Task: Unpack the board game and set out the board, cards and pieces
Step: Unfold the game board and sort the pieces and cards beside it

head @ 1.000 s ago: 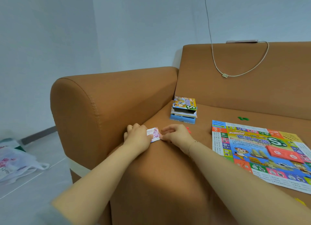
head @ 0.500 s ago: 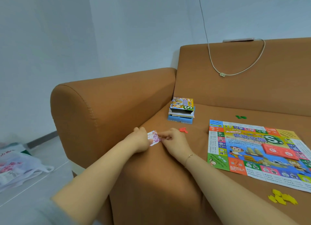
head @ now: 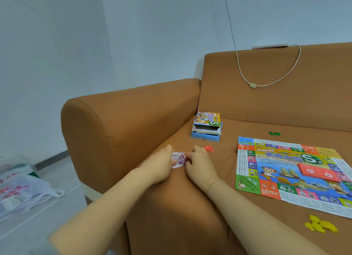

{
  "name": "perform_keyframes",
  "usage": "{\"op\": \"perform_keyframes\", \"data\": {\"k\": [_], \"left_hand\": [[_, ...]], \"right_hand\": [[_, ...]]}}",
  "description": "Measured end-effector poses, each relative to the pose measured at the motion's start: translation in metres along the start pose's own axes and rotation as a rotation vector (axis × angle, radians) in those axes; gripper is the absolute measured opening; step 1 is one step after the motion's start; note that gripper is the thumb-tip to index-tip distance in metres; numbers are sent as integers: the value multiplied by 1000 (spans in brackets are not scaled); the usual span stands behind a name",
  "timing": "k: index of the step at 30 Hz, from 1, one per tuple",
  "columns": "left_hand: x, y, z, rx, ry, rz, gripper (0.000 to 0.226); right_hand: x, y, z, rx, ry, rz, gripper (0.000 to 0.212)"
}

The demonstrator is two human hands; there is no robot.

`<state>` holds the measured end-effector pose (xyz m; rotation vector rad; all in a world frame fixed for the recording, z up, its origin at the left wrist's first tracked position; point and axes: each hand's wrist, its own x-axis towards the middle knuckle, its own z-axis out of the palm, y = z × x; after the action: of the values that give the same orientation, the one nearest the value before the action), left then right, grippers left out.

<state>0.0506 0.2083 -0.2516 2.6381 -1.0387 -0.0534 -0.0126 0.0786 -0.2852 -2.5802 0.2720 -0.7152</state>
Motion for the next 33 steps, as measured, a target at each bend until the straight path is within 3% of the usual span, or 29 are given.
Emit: {"op": "perform_keyframes", "data": {"k": [5,12,14,21,29,33], "left_hand": [[-12,0,10,233,46,102,40],[-13,1,16,404,80,130,25],[-13,2,13,373,77,144,21],[-12,0,15,342,44,162,28],[-19,0,18,240,124,184,22],[-18,3,18,212,179,234,21]], "right_hand": [[-6,3,-4,-62,-52,-45,37],[-17,-1,-11,-248,-53,-14,36],[-21,-2,-14,-324,-29,32,34],[-26,-1,-14,-356,-108,-81,55],[-30,1,-18,-119,-64,-23,38],[-33,0,-20,-206,35,47,35]]}}
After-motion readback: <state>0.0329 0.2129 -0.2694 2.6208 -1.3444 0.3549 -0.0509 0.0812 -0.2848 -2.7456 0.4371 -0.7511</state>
